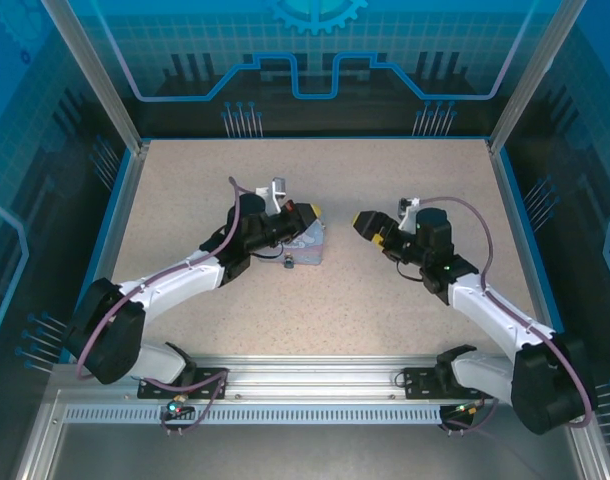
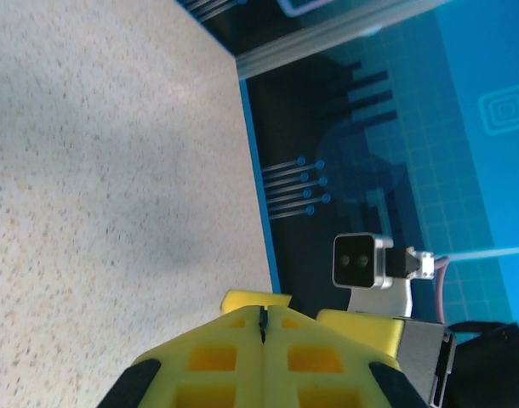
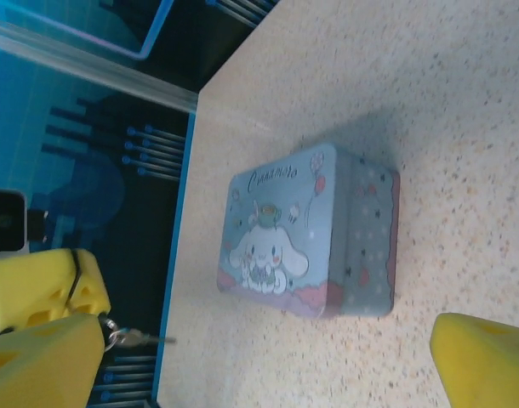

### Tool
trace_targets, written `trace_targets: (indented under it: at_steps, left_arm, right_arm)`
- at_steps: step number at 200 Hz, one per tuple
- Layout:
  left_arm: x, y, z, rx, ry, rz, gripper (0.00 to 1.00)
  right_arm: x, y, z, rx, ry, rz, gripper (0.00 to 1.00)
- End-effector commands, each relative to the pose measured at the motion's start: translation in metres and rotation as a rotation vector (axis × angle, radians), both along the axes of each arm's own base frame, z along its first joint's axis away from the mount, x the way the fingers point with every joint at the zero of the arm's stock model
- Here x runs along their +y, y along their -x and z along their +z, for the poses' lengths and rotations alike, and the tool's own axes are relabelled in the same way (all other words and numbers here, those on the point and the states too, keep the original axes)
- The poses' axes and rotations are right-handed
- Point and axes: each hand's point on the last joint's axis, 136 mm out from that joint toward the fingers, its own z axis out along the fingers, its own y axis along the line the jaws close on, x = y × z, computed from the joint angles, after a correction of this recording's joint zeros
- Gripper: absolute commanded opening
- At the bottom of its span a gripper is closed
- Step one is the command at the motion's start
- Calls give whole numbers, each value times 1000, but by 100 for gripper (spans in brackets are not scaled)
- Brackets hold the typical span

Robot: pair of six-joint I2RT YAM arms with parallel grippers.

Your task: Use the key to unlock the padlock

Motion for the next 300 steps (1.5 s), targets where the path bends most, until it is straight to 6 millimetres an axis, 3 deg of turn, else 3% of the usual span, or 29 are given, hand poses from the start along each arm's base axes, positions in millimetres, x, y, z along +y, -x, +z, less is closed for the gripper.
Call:
trace_targets:
  at_steps: [1, 23, 50, 92, 147, 182, 300]
  left_arm:
    - [15, -14, 25, -85, 63, 113, 0]
    - [19, -23, 33, -108, 98, 161, 0]
    - [20, -34, 41, -135, 137, 205, 0]
    - [21, -44, 49, -150, 203, 242, 0]
    - [26, -43, 60, -168, 234, 267, 0]
    - [27, -43, 63, -172, 247, 272, 0]
    - [26, -42, 65, -172, 269, 278, 0]
  right_arm:
    - [4, -22, 35, -81, 20, -69, 100]
    - [9, -36, 40, -79, -26, -95, 100]
    - [34, -53, 62, -123, -152, -8, 100]
    - [68, -57, 87, -210, -307, 76, 96]
    - [97, -49, 102, -253, -348, 161, 63]
    - [109, -42, 99, -241, -356, 183, 48]
    - [112, -39, 82, -206, -347, 176, 23]
